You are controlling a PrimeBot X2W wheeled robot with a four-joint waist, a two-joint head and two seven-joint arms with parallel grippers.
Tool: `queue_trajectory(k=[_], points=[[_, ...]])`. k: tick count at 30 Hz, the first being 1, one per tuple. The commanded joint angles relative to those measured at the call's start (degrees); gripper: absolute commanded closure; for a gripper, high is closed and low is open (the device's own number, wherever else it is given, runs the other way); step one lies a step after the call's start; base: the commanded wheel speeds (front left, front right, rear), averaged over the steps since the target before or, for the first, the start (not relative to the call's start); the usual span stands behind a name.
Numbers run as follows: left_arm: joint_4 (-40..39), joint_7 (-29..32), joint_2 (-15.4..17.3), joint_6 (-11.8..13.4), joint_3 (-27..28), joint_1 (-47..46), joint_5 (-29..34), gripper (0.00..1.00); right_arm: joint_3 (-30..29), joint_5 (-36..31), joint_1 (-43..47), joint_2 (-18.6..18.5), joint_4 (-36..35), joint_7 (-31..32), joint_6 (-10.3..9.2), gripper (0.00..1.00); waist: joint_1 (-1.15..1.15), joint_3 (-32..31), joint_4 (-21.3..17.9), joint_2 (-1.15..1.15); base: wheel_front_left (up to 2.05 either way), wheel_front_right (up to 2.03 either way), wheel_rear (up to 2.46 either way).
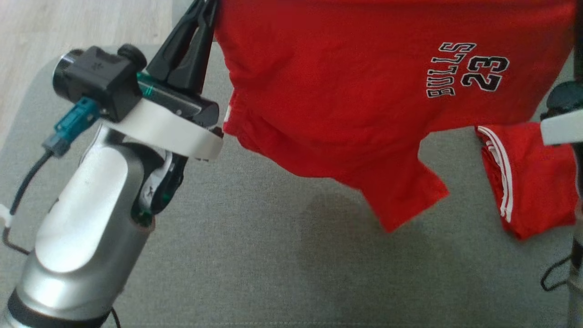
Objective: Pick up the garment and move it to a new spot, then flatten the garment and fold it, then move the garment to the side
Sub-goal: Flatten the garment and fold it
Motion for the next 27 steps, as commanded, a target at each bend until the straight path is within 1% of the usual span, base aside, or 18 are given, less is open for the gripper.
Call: queue_trajectory(k=[1, 5, 9, 11, 15, 19, 23, 25, 27], points=[[-1.58, 0.34, 1.77, 0.25, 2.91, -5.13, -0.18, 1.00, 0.50, 0.29, -3.60, 0.03, -0.71, 0.65, 0.39, 1.00, 0.00, 0.82, 0.06, 0.00, 0.00, 0.00, 0.00], [2.07, 0.13, 0.42, -1.32, 2.46, -9.49, -0.74, 1.00, 0.80, 1.26, -8.57, 0.30, 3.91, 0.61, 0.39, 1.00, 0.00, 3.23, 0.21, 0.00, 0.00, 0.00, 0.00], [10.35, -1.24, -1.55, -3.64, 2.71, -17.39, -1.27, 1.00, 2.66, 2.65, -18.82, 0.58, 12.17, -1.32, 0.39, 1.00, 0.00, 6.35, 0.07, 0.00, 0.00, 0.00, 0.00], [15.98, -2.91, -2.77, -4.42, 3.40, -22.33, -1.31, 1.00, 3.76, 3.18, -24.73, 0.94, 17.71, -3.27, 0.39, 1.00, 0.00, 7.76, 0.02, 0.00, 0.00, 0.00, 0.00], [29.11, -6.99, -5.63, -5.55, 3.98, -31.19, -0.86, 1.00, 6.99, 3.62, -35.63, 1.63, 30.16, -9.09, 0.39, 1.00, 0.00, 9.14, 0.20, 0.00, 0.00, 0.00, 0.00], [42.08, -9.63, -7.81, -6.17, 3.93, -38.24, 0.44, 1.00, 10.01, 4.09, -44.38, 3.20, 43.24, -15.32, 0.39, 1.00, 0.00, 10.09, -0.22, 0.00, 0.00, 0.00, 0.00], [53.56, -10.48, -9.98, -6.99, 3.19, -40.93, 1.06, 1.00, 13.65, 4.66, -48.74, 5.38, 56.58, -18.50, 0.39, 1.00, 0.00, 11.71, -0.82, 0.00, 0.00, 0.00, 0.00], [59.67, -9.95, -11.15, -7.29, 2.83, -40.76, 0.54, 1.00, 15.52, 5.29, -49.34, 6.39, 62.59, -19.18, 0.39, 1.00, 0.00, 12.65, -1.07, 0.00, 0.00, 0.00, 0.00], [64.08, -9.96, -12.31, -8.04, 2.79, -40.37, -0.46, 1.00, 17.64, 5.80, -49.27, 7.16, 67.28, -20.18, 0.39, 1.00, 0.00, 13.78, -1.19, 0.00, 0.00, 0.00, 0.00]])
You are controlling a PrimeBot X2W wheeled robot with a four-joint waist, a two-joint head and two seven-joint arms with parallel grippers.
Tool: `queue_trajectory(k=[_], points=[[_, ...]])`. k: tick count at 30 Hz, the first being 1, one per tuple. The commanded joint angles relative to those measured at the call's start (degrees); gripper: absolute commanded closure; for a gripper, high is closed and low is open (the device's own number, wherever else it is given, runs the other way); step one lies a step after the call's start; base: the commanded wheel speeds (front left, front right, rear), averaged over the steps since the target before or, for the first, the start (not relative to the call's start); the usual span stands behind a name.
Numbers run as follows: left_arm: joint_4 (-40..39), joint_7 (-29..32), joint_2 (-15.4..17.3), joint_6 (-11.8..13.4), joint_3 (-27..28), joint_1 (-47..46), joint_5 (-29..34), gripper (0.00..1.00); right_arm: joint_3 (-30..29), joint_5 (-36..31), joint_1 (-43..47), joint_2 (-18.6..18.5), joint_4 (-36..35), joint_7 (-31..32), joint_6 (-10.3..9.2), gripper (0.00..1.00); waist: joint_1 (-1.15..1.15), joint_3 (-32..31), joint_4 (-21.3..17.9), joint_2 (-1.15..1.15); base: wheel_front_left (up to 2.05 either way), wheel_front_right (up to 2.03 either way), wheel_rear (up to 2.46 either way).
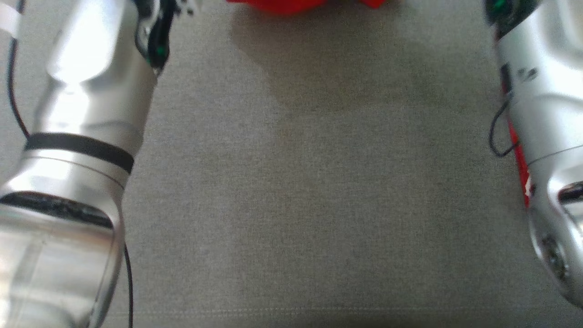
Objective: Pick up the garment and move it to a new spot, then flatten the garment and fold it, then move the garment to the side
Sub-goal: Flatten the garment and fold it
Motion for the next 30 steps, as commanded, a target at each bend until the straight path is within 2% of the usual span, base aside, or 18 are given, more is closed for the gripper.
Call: queue_trajectory(k=[1, 7, 12, 15, 19, 24, 30], points=[[0.47, -0.20, 1.39, -0.37, 0.62, -1.56, -0.53, 1.00, 1.55, 0.74, -0.69, 1.87, 0.20, -1.05, 0.39, 1.00, -0.01, 1.29, -0.11, 0.00, 0.00, 0.00, 0.00], [7.36, -0.67, -0.11, -2.51, 2.72, 2.87, -5.74, 1.00, 6.98, 5.12, 6.41, 2.72, 6.46, -5.95, 0.39, 1.00, -0.01, 3.18, -0.50, 0.00, 0.00, 0.00, 0.00], [6.10, -1.21, -0.40, -3.32, 2.44, 8.45, -6.54, 1.00, 10.29, 9.96, 16.24, 2.75, 4.38, -9.91, 0.39, 1.00, -0.01, 3.56, -0.45, 0.00, 0.00, 0.00, 0.00], [-1.80, -1.25, 0.02, -2.04, 3.44, 15.07, -4.63, 1.00, 12.11, 11.92, 24.25, 1.88, 0.49, -11.25, 0.39, 1.00, -0.01, 2.42, -0.65, 0.00, 0.00, 0.00, 0.00], [-13.59, -1.26, 1.42, -0.43, 5.45, 27.89, -1.19, 1.00, 13.19, 13.33, 35.36, -1.48, -7.01, -12.04, 0.39, 1.00, -0.01, 0.15, -0.64, 0.00, 0.00, 0.00, 0.00], [-25.31, -1.27, 3.20, 0.78, 5.96, 42.35, 2.94, 1.00, 9.43, 12.97, 49.06, -4.67, -17.69, -12.20, 0.39, 1.00, -0.01, -3.53, -0.46, 0.00, 0.00, 0.00, 0.00], [-35.86, -1.27, 5.55, 2.38, 6.45, 56.80, 4.26, 1.00, 1.87, 9.05, 66.32, -3.73, -33.01, -7.21, 0.39, 1.00, -0.01, -8.18, -0.42, 0.00, 0.00, 0.00, 0.00]])
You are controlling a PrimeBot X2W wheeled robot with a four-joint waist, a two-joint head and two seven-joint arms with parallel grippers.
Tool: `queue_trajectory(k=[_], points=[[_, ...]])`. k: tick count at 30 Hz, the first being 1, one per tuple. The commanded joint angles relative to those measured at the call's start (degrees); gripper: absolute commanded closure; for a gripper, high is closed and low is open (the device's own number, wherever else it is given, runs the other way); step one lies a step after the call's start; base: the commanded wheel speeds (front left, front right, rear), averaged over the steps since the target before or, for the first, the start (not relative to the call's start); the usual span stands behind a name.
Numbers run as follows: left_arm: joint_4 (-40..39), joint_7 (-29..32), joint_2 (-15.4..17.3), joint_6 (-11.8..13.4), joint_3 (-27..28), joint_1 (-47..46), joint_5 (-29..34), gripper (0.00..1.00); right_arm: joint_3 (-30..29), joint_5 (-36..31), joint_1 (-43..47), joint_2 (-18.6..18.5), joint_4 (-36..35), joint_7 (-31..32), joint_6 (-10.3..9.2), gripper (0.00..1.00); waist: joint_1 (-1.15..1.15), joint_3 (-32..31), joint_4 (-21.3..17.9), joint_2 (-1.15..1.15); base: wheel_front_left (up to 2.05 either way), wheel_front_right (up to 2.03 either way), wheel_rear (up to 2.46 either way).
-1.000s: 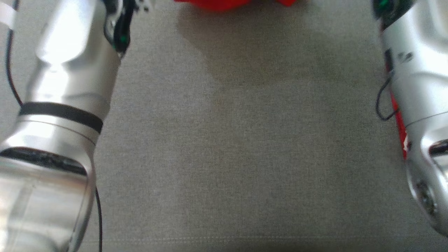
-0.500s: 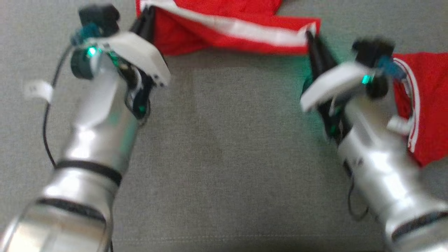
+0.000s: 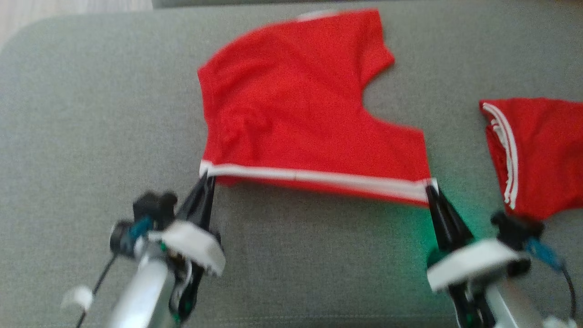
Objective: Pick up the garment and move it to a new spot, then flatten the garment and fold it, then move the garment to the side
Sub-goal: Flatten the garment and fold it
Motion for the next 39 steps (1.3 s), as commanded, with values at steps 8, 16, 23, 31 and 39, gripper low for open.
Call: queue_trajectory(k=[8, 16, 23, 31, 39], points=[[-14.95, 3.77, 4.13, 4.11, 3.49, 13.37, -1.98, 1.00, -6.80, -6.81, 19.15, 4.48, -21.89, 11.19, 0.39, 1.00, 0.00, -6.07, 0.11, 0.00, 0.00, 0.00, 0.00], [-31.90, 13.05, 7.27, 10.01, 4.18, 26.20, -2.89, 1.00, -10.72, -8.77, 30.44, 6.36, -33.80, 19.60, 0.39, 1.00, 0.00, -8.88, -0.19, 0.00, 0.00, 0.00, 0.00], [-36.55, 15.61, 7.28, 10.46, 4.09, 27.32, -4.53, 1.00, -13.46, -8.74, 28.12, 6.49, -35.73, 21.10, 0.39, 1.00, 0.00, -7.66, 0.39, 0.00, 0.00, 0.00, 0.00], [-29.12, 17.17, 7.39, 4.20, 3.72, 13.27, -6.94, 1.00, -13.38, -10.24, 9.68, 3.72, -28.62, 22.83, 0.39, 1.00, 0.00, -2.40, 2.50, 0.00, 0.00, 0.00, 0.00], [-16.13, 15.81, 4.08, -0.82, 3.37, -3.07, -8.87, 1.00, -10.07, -7.30, -13.58, 0.07, -11.21, 22.30, 0.39, 1.00, 0.00, 4.61, 4.68, 0.00, 0.00, 0.00, 0.00]])
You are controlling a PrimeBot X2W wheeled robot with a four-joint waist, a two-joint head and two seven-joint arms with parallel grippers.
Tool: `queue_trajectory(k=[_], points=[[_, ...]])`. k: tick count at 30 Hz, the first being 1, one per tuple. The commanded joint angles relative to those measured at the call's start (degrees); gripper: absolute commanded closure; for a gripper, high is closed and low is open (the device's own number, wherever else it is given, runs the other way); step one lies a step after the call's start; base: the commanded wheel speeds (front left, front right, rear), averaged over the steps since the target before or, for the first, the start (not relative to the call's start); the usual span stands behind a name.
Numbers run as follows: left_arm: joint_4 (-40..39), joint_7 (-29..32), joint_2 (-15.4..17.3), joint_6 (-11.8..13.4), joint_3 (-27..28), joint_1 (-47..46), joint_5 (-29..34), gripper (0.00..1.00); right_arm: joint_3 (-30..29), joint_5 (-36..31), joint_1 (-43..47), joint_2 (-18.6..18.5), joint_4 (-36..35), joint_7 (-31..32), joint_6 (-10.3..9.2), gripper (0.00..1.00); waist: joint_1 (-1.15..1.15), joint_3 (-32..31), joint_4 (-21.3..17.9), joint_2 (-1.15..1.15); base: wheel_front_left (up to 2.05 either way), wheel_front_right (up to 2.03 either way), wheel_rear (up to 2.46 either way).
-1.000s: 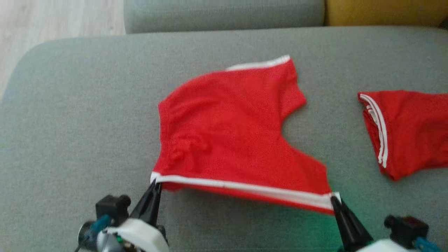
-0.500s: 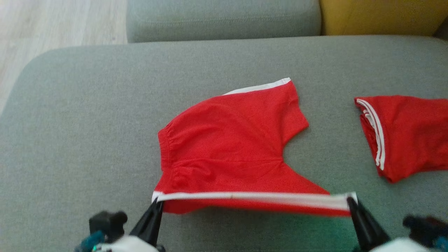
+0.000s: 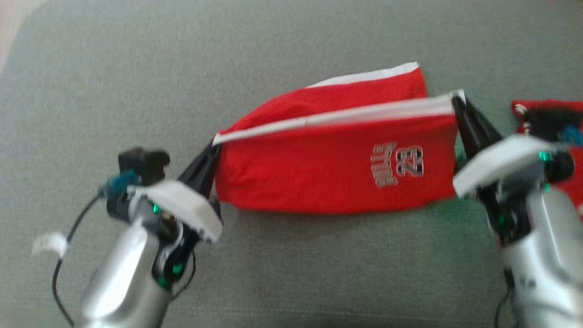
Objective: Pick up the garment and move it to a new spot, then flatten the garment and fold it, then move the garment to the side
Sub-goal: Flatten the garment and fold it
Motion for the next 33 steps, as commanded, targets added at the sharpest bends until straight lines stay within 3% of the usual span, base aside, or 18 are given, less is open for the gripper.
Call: queue_trajectory(k=[1, 8, 15, 16, 17, 18, 23, 27, 33], points=[[1.04, -0.70, 0.30, -0.82, 2.21, -5.21, -0.53, 1.00, 2.14, 0.63, -5.30, -1.57, 1.61, -0.54, 0.37, 1.00, 0.00, 3.22, 1.44, 0.00, 0.00, 0.00, 0.00], [14.92, -4.02, -2.66, -3.60, 1.66, -17.15, -1.60, 1.00, 8.17, 4.17, -21.41, -4.02, 17.96, -3.84, 0.37, 1.00, 0.00, 8.15, 3.12, 0.00, 0.00, 0.00, 0.00], [25.01, -6.10, -4.39, -5.09, -0.77, -23.13, -2.40, 1.00, 13.14, 6.99, -28.62, -4.77, 30.19, -7.38, 0.37, 1.00, 0.00, 9.50, 3.84, 0.00, 0.00, 0.00, 0.00], [27.43, -6.87, -4.86, -5.37, -1.81, -24.23, -2.88, 0.65, 14.38, 7.64, -29.81, -4.74, 33.38, -8.74, 0.37, 0.52, 0.00, 9.55, 3.83, 0.00, 0.00, 0.00, 0.00], [28.45, -7.28, -5.07, -5.47, -2.22, -24.57, -3.23, 0.23, 15.14, 8.12, -30.29, -4.60, 34.24, -9.95, 0.37, 0.00, 0.00, 9.55, 3.76, 0.00, 0.00, 0.00, 0.00], [29.25, -8.02, -5.22, -5.53, -2.42, -24.78, -3.58, 0.00, 15.80, 8.53, -30.59, -4.54, 35.03, -11.18, 0.37, 0.00, 0.00, 9.47, 3.60, 0.00, 0.00, 0.00, 0.00], [31.69, -13.46, -5.49, -5.42, -1.99, -23.83, -4.48, 0.00, 19.75, 9.90, -30.53, -4.85, 35.76, -19.15, 0.37, 0.00, 0.00, 8.33, 2.57, 0.00, 0.00, 0.00, 0.00], [29.85, -16.42, -5.24, -2.10, -0.53, -21.14, -2.71, 0.00, 21.29, 8.78, -28.87, -5.64, 34.49, -25.48, 0.37, 0.00, 0.00, 6.35, 1.56, 0.00, 0.00, 0.00, 0.00], [13.47, -16.89, -3.99, 3.98, 4.95, -13.51, 4.44, 0.00, 16.99, 2.32, -23.20, -5.26, 28.02, -27.89, 0.37, 0.00, 0.00, 3.82, -0.49, 0.00, 0.00, 0.00, 0.00]])
